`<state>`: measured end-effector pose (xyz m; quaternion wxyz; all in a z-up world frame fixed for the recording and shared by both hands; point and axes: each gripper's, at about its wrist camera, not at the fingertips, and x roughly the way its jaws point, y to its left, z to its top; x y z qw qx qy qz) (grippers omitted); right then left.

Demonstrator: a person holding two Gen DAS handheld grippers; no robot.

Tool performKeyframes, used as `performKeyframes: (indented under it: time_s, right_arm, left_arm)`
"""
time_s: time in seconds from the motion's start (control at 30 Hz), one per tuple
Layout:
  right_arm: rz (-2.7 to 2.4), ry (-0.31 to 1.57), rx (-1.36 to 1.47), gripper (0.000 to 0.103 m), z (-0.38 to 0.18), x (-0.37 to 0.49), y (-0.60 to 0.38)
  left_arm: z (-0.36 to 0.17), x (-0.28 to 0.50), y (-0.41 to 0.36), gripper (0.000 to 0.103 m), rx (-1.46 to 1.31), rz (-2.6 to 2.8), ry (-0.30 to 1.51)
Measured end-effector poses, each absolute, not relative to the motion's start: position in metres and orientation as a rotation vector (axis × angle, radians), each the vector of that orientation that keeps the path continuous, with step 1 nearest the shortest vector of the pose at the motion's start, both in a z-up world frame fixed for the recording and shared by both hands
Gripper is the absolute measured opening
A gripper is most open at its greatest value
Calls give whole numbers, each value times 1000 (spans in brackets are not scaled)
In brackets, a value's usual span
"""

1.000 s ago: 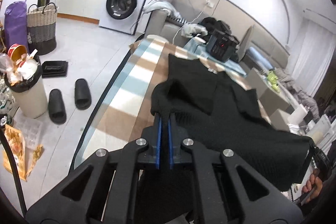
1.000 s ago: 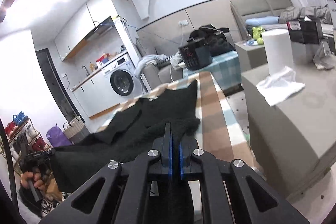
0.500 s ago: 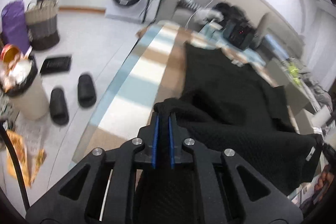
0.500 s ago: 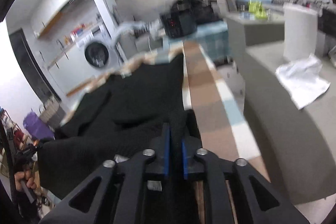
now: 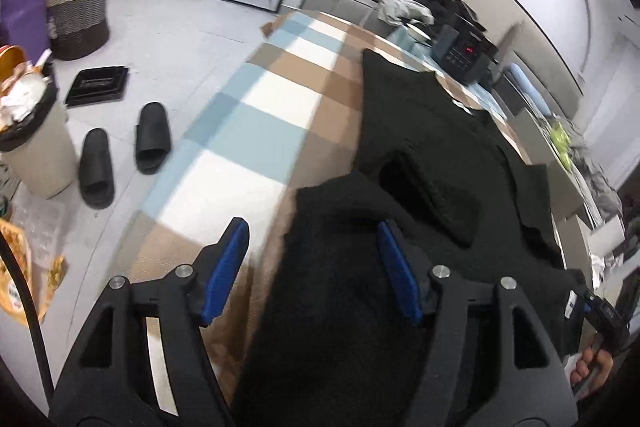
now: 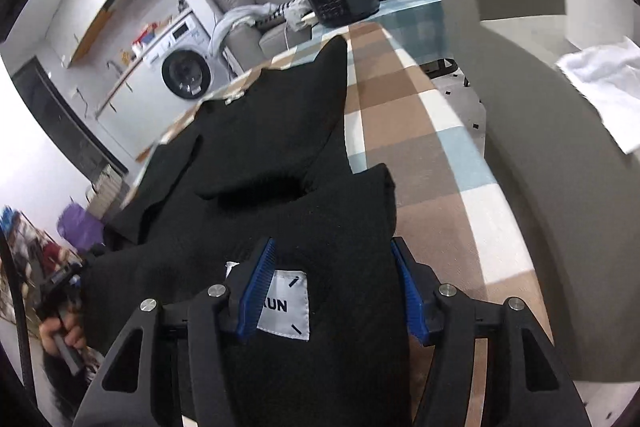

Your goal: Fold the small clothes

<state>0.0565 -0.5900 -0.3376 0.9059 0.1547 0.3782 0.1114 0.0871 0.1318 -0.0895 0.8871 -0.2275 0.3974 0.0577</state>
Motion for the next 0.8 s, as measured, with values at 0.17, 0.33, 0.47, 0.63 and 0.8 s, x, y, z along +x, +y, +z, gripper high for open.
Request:
performKeyframes:
  time_s: [0.17,0.33,0.47,0.63,0.8]
  right_arm:
    - [231,790,291,43,-342,64,-584]
    - [221,835,251,20,-348,67,-581]
    - [234,853,222,16,-348,60,-579]
    - [231,874,203,15,-347,48,-576]
    - [237,844,230,16,-339,39,-581]
  left_arm:
    - [-97,103,113,16,-444,78,840]
    - [-99,104,98,7,-401,37,864]
    - [-98,93,90,7,-381,8,878]
    - [-95,69,80,7,-349,-17,902]
    - [-85,51,90,7,-366,-1,868]
